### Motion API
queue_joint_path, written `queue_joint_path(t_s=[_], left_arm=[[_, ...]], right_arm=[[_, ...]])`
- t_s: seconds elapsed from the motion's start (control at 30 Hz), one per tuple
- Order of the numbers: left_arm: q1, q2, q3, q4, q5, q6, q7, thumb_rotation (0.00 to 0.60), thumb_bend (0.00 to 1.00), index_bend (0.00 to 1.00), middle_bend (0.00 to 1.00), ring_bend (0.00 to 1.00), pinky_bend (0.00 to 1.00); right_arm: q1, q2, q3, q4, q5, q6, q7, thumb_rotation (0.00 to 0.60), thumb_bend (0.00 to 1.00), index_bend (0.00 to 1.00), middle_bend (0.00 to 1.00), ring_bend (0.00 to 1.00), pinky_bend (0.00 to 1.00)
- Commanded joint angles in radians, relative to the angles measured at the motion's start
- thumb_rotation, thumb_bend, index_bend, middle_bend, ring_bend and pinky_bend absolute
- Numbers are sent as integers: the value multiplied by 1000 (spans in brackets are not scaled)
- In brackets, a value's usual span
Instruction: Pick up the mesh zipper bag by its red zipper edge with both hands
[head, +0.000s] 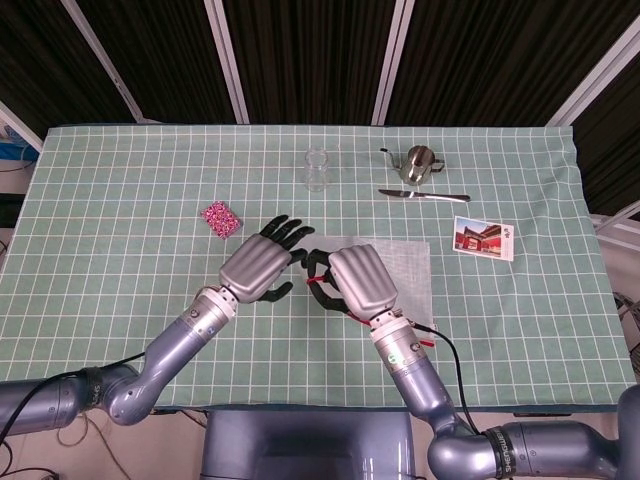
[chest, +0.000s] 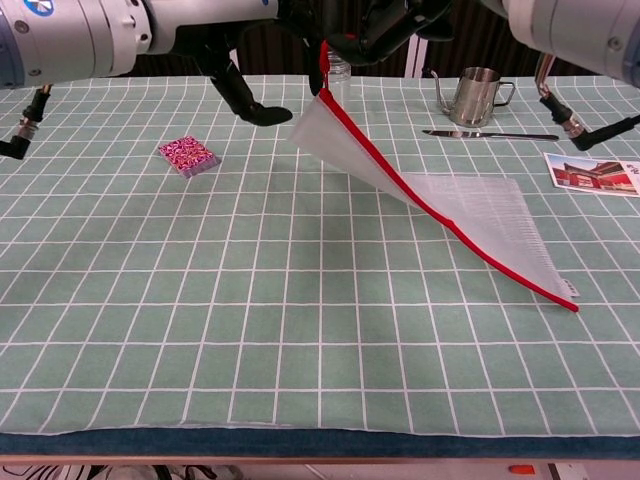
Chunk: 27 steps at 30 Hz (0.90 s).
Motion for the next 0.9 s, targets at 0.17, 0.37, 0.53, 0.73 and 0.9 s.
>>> queue_joint_path(t_s=[0.17,0.37,0.53,0.73,0.9], left_arm=[[-21,-33,10,6,-3,29,-21,600,361,455,116,0,13],[-33,-50,19,16,-11,40,-31,600,378,481,126,0,13],[-42,-68,24,19,-4,56,-42,600,428,504,133,0,13],[-51,-78,31,19,-1,73,-49,600,436,505,132,0,13],[-53,-76,38,20,-1,87,-50,600,440,519,137,0,13]], right_arm=[[7,8,-7,-2,3,12,9,600,620,679,1000,994,890],[11,15,-14,-9,4,18,14,600,621,683,1000,994,890],[14,19,-20,-14,5,27,18,600,621,684,1000,993,890],[19,24,-30,-18,6,35,21,600,620,684,1000,993,890],[23,25,-34,-18,10,41,25,600,622,684,1000,993,890]])
